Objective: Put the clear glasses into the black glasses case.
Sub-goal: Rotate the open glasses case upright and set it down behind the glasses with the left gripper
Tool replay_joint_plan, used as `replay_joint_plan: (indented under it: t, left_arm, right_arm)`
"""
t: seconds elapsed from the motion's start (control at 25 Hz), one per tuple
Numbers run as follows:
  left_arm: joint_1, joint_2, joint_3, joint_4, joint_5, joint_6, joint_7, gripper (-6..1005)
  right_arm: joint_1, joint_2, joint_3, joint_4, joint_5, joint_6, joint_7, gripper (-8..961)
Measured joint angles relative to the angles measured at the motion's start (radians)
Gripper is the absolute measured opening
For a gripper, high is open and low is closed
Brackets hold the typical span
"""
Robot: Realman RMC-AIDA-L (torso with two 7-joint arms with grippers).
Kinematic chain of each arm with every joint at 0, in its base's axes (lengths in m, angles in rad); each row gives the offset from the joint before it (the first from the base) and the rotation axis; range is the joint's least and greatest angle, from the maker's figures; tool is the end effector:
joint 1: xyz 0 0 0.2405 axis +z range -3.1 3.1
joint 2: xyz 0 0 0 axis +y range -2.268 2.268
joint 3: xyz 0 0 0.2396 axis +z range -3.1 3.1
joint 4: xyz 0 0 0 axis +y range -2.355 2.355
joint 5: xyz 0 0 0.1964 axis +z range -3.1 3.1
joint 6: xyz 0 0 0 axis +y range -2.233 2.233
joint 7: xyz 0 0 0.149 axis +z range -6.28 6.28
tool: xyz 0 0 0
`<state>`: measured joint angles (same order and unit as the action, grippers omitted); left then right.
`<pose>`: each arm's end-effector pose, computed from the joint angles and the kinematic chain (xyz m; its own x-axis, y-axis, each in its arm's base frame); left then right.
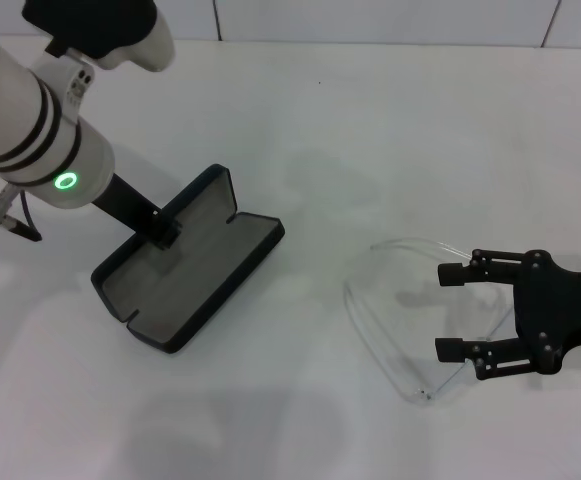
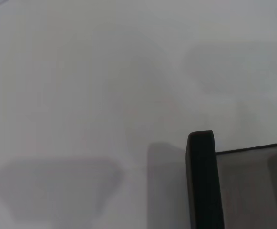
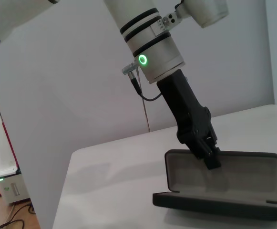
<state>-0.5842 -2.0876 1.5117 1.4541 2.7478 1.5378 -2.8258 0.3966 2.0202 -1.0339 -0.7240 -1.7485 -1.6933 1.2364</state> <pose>-0.1677 0.3350 0.0029 0.6541 0.7368 -0.1711 0.5331 -0.6095 -0.5867 0.2330 0.2700 0.0036 0.8491 -0.1679 -0.5008 -0.2163 -0.9755 -0.0397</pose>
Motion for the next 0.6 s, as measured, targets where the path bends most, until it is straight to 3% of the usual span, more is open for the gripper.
replay_joint_plan:
  t: [0.12,0.6]
  left_arm:
    - [-0.003,0.0,0.001,0.001,-0.001,-0.012,0.039,215]
    - [0.018,-0.002,0.069,0.073,-0.09,-0.207,0.452,190]
  right_arm:
    - [-0.001,0.0,0.0,0.0,0.004,0.0,0.0,842]
    - [-0.007,-0.002,0.002,0.05,0.031,0.0,-0.015,841]
